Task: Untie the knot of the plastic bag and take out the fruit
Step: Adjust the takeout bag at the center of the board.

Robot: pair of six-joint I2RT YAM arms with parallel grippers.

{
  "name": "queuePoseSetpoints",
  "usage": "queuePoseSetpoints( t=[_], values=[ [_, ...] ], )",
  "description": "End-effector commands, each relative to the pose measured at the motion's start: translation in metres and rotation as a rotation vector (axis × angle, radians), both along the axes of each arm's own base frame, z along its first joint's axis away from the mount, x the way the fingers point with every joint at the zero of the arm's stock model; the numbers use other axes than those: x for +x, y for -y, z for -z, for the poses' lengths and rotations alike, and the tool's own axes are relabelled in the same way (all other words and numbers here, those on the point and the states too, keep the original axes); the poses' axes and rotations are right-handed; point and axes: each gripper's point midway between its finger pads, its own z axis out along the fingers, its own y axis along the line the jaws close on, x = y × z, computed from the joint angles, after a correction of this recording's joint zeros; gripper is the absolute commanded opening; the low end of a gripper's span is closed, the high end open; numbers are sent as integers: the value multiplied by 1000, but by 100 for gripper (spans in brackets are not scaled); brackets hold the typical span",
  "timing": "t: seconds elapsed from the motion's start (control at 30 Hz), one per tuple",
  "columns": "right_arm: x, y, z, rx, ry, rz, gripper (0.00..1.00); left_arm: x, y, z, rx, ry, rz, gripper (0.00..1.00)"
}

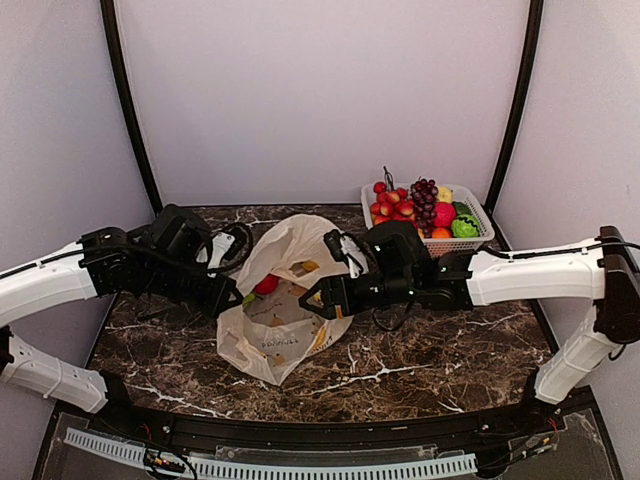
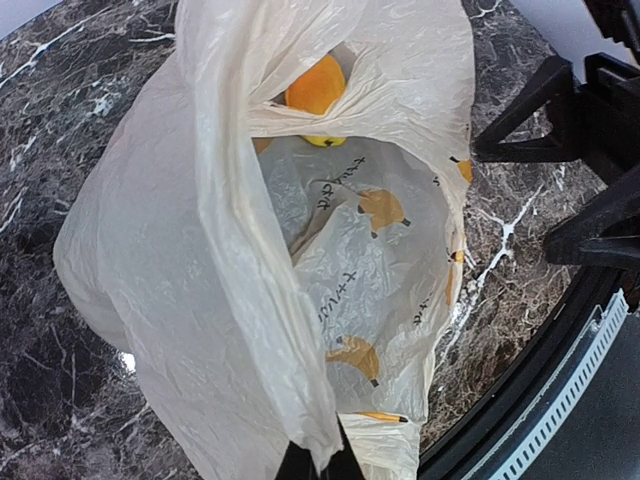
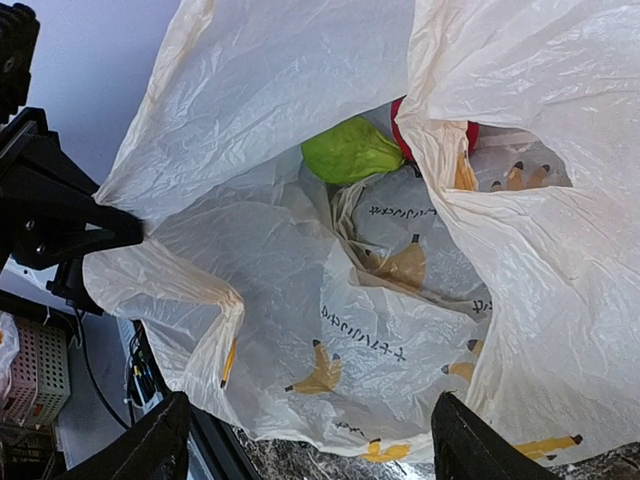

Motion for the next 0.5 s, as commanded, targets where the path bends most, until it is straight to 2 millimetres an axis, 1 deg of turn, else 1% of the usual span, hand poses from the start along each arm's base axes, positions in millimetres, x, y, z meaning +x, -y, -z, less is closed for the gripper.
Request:
queuePoseSetpoints(
  t=[0.0, 0.03, 0.13, 0.2, 0.23, 0.27, 0.3, 0.33, 0.37, 0.4, 0.43, 0.47],
  values=[
    [1, -16, -4, 49, -7, 0, 79, -13, 27, -23, -110, 43, 110, 1],
    [2, -17, -1, 45, -14, 8, 78, -18, 34, -24, -120, 44, 136, 1],
    [3, -17, 12, 28, -41, 24, 77, -22, 54, -34, -168, 74, 185, 1],
    [3, -16, 20, 17, -58, 29, 76, -27, 67, -37, -185, 84, 217, 1],
    [2, -16, 24, 12, -65, 31, 76, -31, 75, -36, -186, 83, 239, 1],
    [2, -15, 28, 7, -74, 34, 75, -31, 82, -42, -206, 99, 247, 1],
    [1, -15, 32, 1, -82, 34, 75, -36, 91, -39, -204, 96, 269, 1],
    [0, -14, 36, -6, -90, 36, 75, -36, 98, -45, -224, 111, 276, 1],
    [-1, -13, 39, -10, -99, 37, 75, -41, 106, -43, -222, 108, 295, 1],
    [-2, -11, 43, -16, -108, 37, 75, -41, 113, -49, -244, 124, 303, 1],
    [-3, -10, 47, -21, -118, 37, 75, -46, 121, -47, -245, 121, 322, 1],
    [-5, -9, 50, -26, -127, 36, 75, -47, 128, -52, -272, 129, 331, 1]
  ],
)
